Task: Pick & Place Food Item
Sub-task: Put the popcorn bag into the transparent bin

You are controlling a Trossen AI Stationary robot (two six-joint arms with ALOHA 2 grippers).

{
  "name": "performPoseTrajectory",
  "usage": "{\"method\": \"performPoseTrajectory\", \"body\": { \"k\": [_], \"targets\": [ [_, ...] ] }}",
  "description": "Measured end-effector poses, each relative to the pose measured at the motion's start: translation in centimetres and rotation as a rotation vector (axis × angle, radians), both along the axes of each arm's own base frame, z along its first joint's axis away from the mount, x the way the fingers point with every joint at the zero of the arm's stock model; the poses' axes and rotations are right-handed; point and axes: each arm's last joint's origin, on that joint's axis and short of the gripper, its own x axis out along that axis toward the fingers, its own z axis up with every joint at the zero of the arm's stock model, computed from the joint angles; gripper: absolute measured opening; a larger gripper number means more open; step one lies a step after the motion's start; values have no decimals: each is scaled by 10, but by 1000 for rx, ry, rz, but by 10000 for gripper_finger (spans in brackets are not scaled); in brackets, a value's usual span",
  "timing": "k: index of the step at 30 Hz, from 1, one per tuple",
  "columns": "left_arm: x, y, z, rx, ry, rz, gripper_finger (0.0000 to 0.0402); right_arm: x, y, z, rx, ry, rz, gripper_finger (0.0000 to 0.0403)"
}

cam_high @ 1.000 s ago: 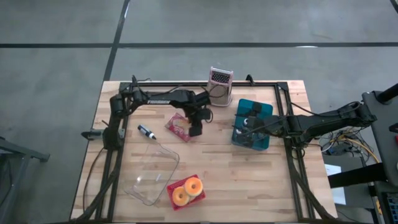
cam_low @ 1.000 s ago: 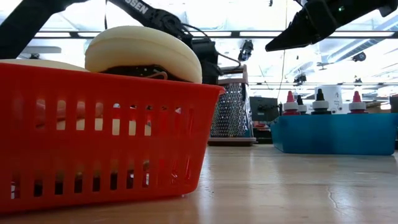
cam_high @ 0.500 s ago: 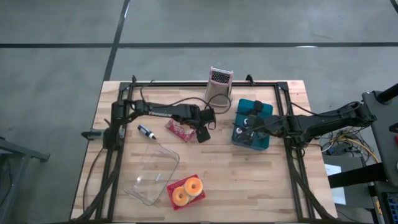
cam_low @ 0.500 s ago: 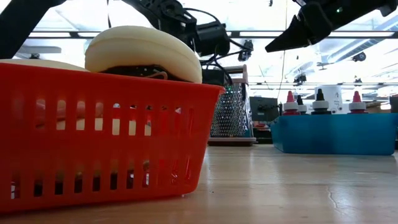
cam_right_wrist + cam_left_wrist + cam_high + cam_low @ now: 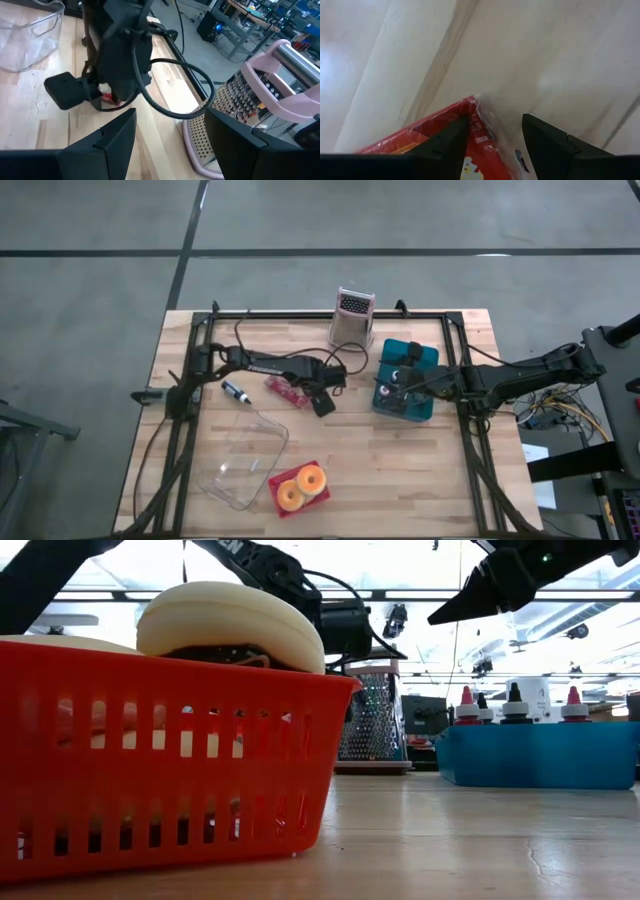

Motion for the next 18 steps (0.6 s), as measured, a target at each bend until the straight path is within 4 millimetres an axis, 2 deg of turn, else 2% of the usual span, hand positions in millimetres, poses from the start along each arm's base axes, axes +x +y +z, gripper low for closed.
{"method": "performPoseTrajectory", "body": {
  "k": [10, 18],
  "targets": [
    [-5, -4, -1, -1, 56, 8, 191, -1, 0, -1, -3, 12, 1, 230],
    [-14, -3, -1, 83, 155, 7, 191, -1, 0, -1, -4, 12, 2, 230]
  ]
}}
